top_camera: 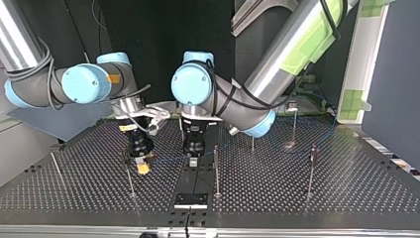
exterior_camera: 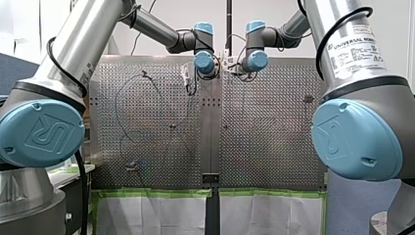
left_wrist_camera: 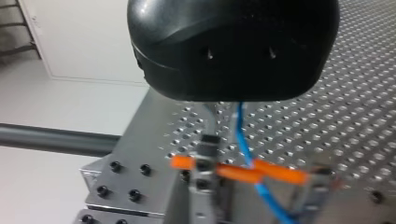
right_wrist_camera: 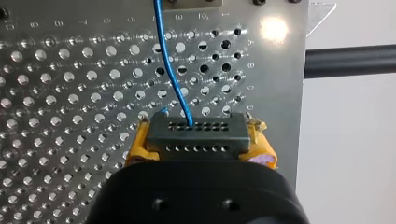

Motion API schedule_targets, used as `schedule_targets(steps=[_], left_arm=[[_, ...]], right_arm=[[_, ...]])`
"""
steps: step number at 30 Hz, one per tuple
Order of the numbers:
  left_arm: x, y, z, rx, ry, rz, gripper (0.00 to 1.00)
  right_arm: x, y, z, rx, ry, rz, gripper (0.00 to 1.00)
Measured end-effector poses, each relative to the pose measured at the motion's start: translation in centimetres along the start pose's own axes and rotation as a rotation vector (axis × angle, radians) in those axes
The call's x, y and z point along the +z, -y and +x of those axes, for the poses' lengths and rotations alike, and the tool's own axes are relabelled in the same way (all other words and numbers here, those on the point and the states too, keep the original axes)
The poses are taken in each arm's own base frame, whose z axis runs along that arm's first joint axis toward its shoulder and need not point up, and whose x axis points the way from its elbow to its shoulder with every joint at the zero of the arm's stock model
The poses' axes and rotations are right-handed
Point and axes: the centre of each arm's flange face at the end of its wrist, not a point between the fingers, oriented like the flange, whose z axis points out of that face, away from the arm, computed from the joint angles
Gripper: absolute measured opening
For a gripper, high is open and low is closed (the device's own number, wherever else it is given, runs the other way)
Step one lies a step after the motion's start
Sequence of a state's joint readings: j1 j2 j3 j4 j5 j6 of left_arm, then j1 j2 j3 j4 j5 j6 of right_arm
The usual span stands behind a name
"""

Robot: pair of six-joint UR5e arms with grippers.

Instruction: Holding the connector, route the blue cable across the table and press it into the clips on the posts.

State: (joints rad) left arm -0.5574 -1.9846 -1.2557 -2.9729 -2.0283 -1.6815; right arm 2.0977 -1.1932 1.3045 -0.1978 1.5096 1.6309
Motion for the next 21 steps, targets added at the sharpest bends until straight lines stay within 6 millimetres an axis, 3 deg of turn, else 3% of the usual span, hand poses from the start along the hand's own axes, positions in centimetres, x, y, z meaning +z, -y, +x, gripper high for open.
schedule_targets(steps=[11, 21], left_arm=[[-2.0, -1.5, 4.5, 0.054, -0.079, -0.057, 0.00], [-4.0, -2.3, 8.4, 0.069, -0.109, -0.089, 0.00]], right_arm=[[-0.4, 0.5, -0.9, 0.001, 0.019, 0.006, 0.00], [-1.4, 1.2, -3.4, 0.003, 0.067, 0.016, 0.00]])
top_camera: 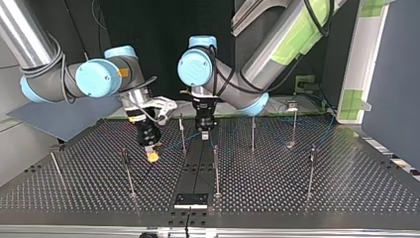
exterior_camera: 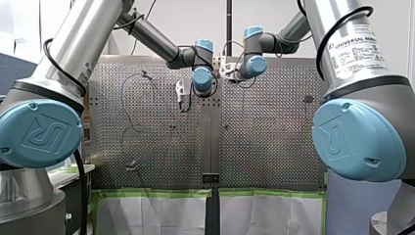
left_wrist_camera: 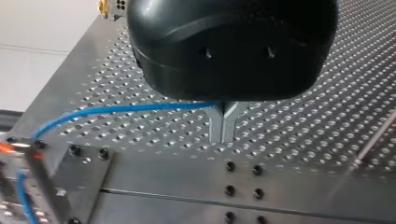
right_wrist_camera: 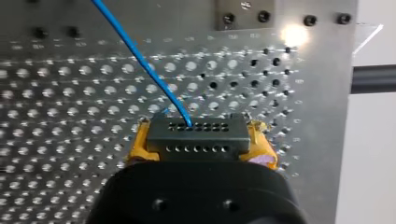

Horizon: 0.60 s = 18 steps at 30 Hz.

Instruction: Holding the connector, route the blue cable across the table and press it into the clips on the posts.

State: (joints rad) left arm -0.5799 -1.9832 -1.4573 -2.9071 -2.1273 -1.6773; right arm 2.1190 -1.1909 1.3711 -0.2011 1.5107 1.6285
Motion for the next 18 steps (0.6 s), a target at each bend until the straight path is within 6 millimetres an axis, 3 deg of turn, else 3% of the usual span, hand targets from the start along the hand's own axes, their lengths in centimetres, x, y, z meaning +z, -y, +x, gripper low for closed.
schedule_targets(steps=[8, 18], left_arm=[[-0.7, -0.7, 2.8, -0.013, -0.002, 0.000, 0.00], [-1.7, -1.7, 6.5, -0.018, -0.007, 0.036, 0.00]], right_arm=[[-1.1, 0.6, -2.6, 0.002, 0.050, 0.006, 0.00], [-2.7, -0.1, -7.2, 0.015, 0.094, -0.008, 0.00]])
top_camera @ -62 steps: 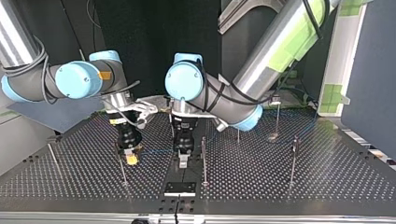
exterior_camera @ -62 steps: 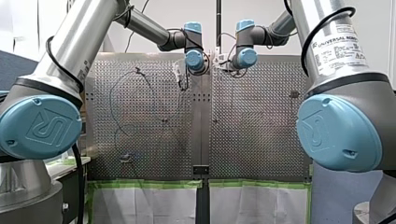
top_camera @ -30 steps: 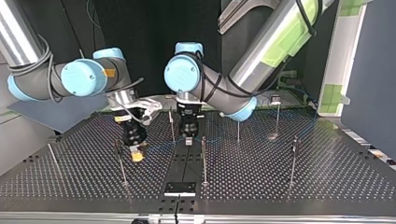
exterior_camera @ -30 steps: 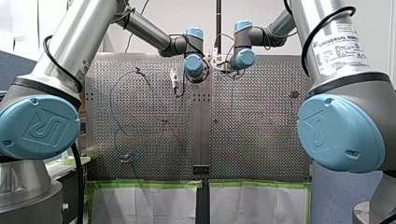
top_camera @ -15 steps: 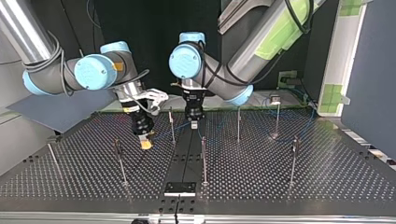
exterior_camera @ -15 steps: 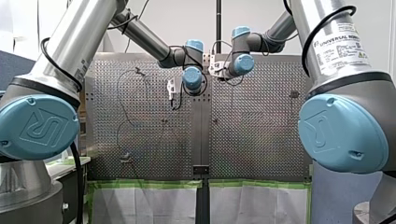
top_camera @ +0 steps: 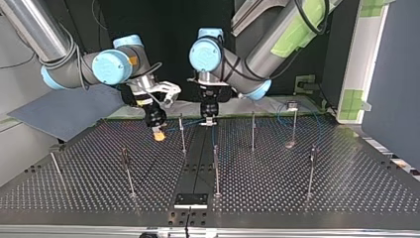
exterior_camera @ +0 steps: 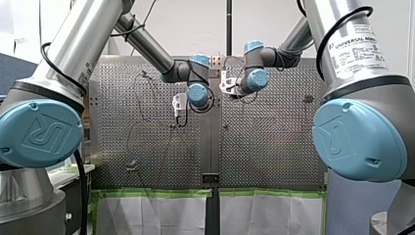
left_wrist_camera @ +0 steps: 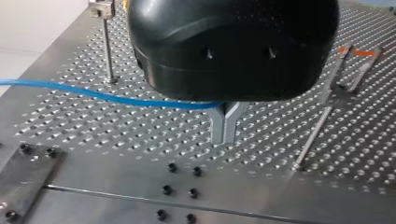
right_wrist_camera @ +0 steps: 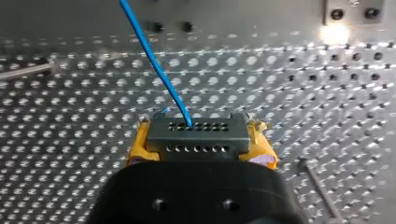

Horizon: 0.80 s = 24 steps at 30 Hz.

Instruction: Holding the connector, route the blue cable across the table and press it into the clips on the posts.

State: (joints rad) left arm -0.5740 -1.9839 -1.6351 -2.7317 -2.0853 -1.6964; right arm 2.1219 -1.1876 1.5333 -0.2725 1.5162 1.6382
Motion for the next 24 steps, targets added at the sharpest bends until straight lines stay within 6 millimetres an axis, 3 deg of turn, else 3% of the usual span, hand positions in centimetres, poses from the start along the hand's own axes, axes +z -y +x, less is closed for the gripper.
schedule_targets(steps=[8, 21, 24], left_arm=[[-0.8, -0.7, 2.7, -0.004, -0.005, 0.036, 0.00], [0.9, 1.0, 8.7, -0.030, -0.032, 0.145, 0.00], [0.9, 1.1, 9.2, -0.029, -0.039, 0.149, 0.00]], right_arm=[[-0.8, -0.2, -2.7, 0.012, -0.002, -0.004, 0.00], [-2.7, -1.2, -7.4, 0.041, -0.007, -0.068, 0.00], [-3.2, -1.6, -8.4, 0.035, -0.008, -0.081, 0.00]])
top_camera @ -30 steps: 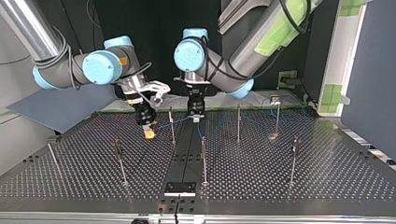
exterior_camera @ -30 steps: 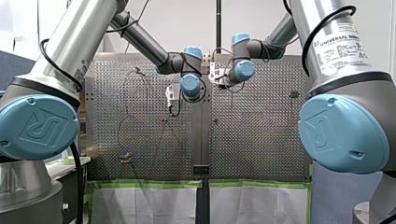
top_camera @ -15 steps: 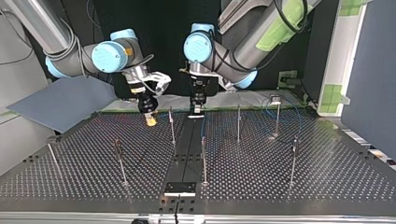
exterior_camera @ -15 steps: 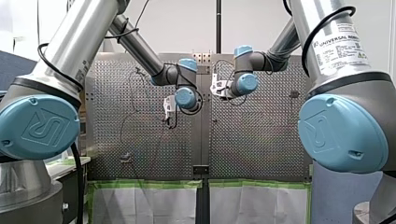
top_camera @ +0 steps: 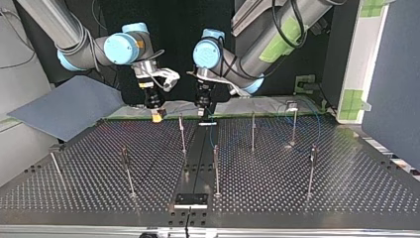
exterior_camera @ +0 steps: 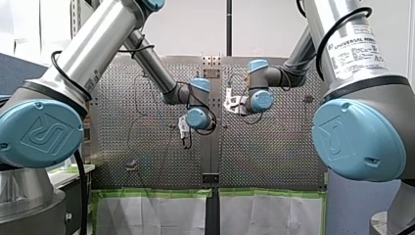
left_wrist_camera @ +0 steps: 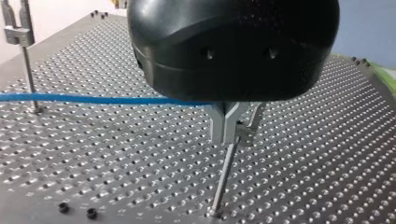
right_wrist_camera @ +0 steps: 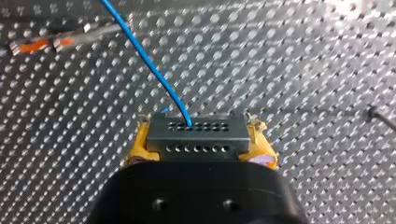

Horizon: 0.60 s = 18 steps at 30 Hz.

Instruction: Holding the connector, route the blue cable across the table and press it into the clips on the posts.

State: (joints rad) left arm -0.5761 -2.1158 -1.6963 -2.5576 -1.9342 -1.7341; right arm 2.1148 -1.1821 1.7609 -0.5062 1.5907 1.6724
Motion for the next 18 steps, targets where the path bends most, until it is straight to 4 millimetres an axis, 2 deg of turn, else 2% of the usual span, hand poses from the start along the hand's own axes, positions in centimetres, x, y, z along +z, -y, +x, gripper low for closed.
schedule_targets(steps=[11, 18], left_arm=[[0.3, 0.1, 0.0, -0.032, 0.019, 0.004, 0.00], [0.4, -0.1, 0.0, -0.038, 0.024, 0.003, 0.00]], right_arm=[[-0.4, -0.7, -1.3, -0.008, 0.014, -0.010, 0.00], [0.2, -1.5, -4.1, -0.001, 0.064, -0.003, 0.00]])
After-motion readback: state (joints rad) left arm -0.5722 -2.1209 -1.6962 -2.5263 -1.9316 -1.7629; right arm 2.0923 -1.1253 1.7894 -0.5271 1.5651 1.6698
